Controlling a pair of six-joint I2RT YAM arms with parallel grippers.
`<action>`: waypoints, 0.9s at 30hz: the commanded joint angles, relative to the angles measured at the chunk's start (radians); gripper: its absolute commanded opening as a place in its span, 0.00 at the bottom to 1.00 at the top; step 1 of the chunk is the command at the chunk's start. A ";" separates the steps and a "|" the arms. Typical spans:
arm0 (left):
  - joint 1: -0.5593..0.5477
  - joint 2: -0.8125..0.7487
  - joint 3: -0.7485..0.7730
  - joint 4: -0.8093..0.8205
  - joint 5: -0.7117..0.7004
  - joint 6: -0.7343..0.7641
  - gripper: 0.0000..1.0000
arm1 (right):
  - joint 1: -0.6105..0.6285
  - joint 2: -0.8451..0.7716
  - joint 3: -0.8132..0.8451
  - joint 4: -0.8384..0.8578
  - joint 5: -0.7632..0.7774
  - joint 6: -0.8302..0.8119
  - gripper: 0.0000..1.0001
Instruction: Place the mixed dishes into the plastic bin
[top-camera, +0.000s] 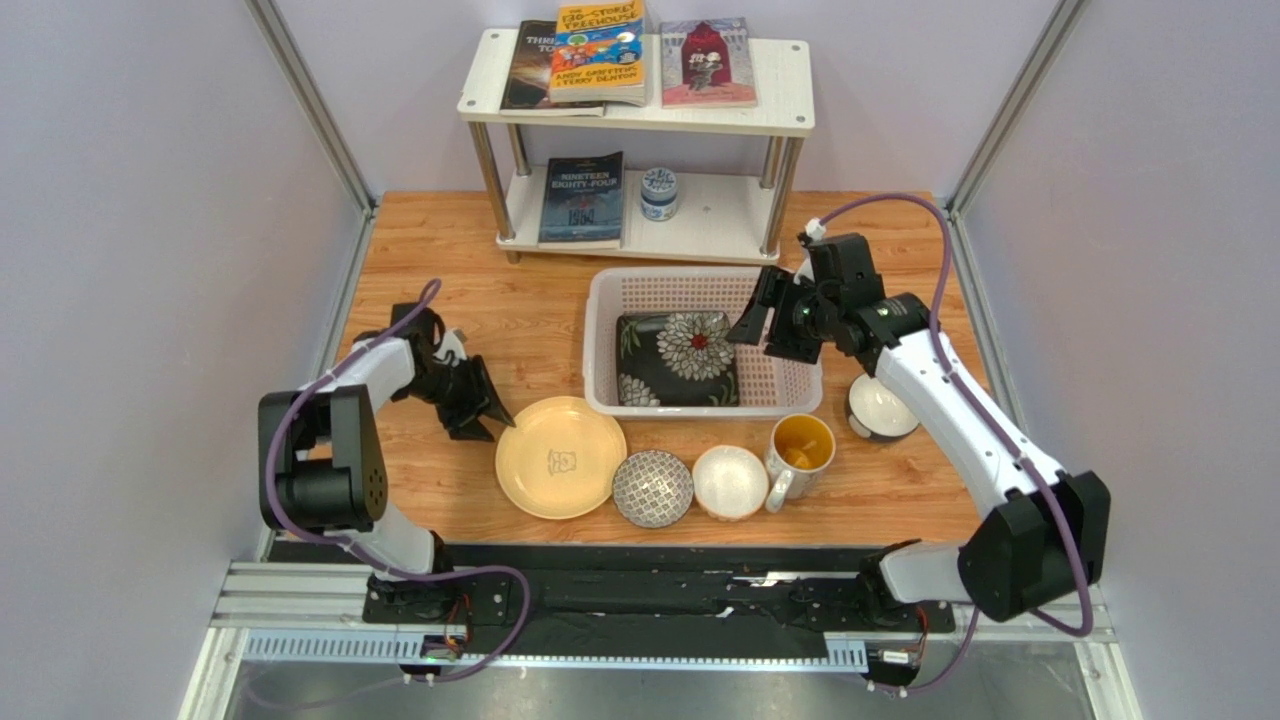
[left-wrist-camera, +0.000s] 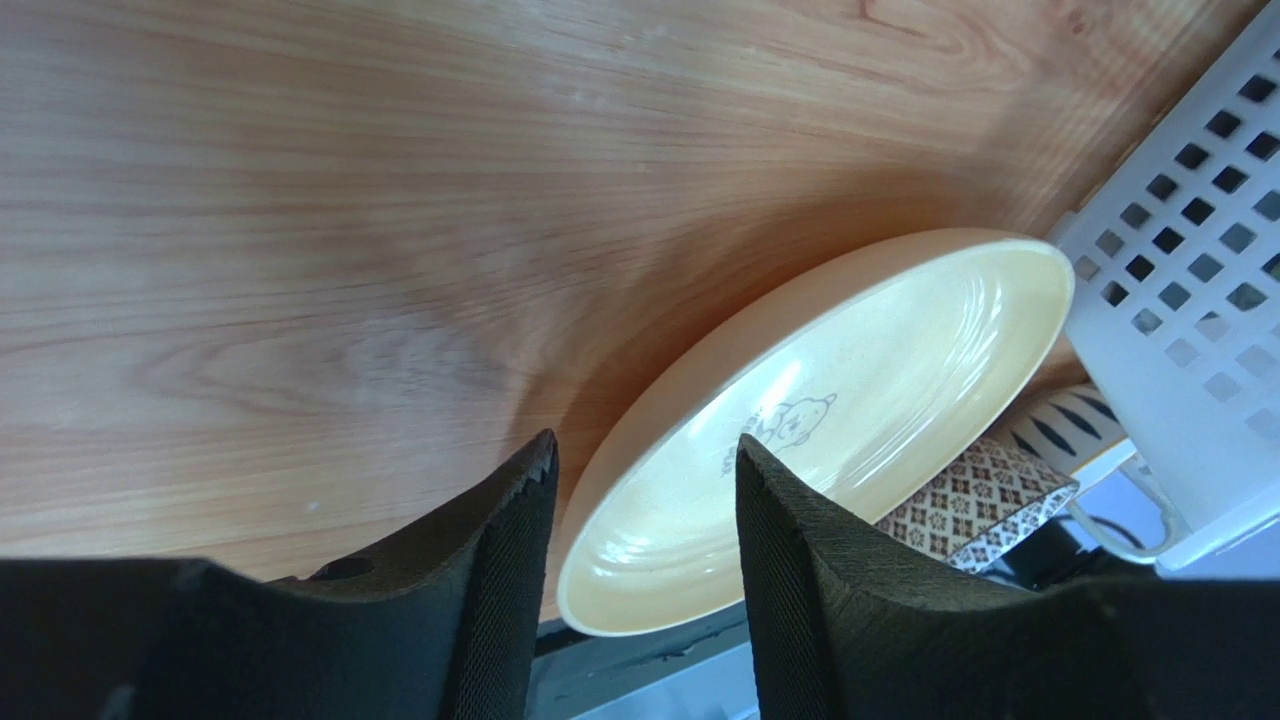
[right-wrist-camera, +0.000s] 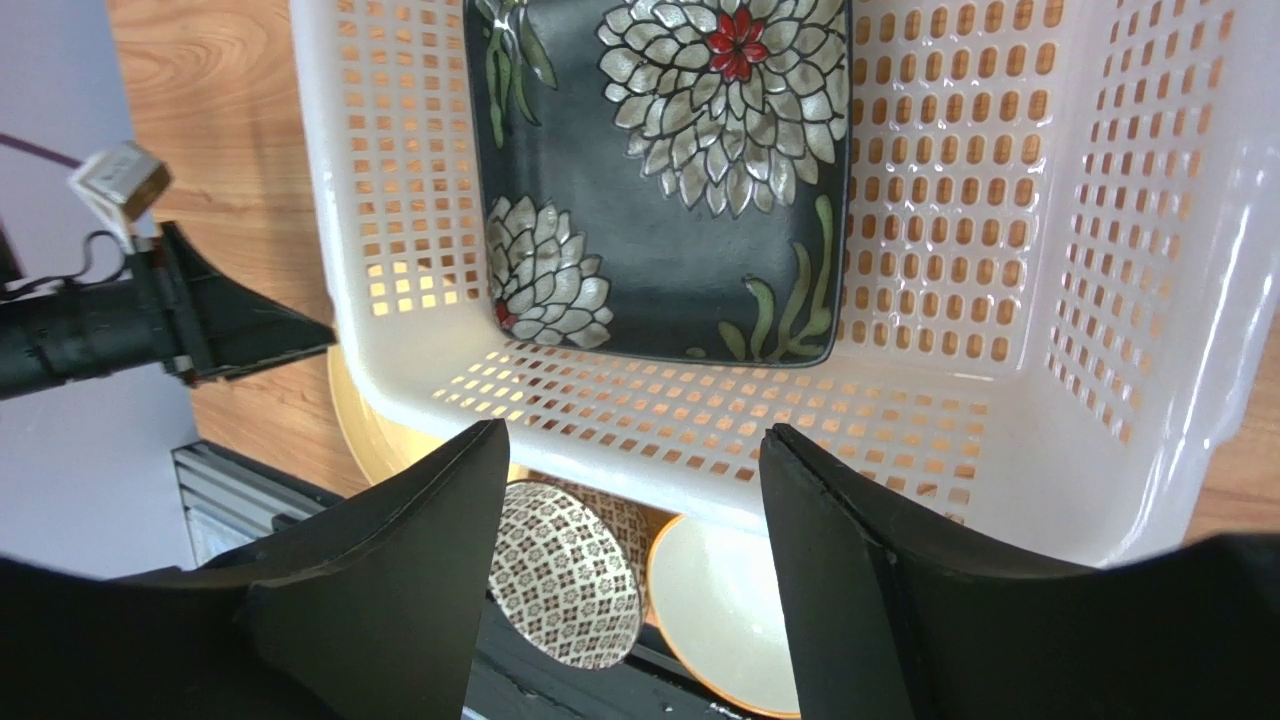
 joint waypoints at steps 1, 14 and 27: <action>-0.062 0.022 0.023 -0.006 -0.016 0.005 0.50 | 0.001 -0.083 -0.037 0.028 0.011 0.043 0.66; -0.089 0.089 0.046 -0.041 -0.058 0.013 0.00 | 0.002 -0.121 -0.046 0.040 -0.015 0.067 0.62; -0.047 -0.026 0.130 -0.162 -0.274 0.040 0.00 | 0.077 -0.091 -0.104 0.146 -0.062 0.116 0.62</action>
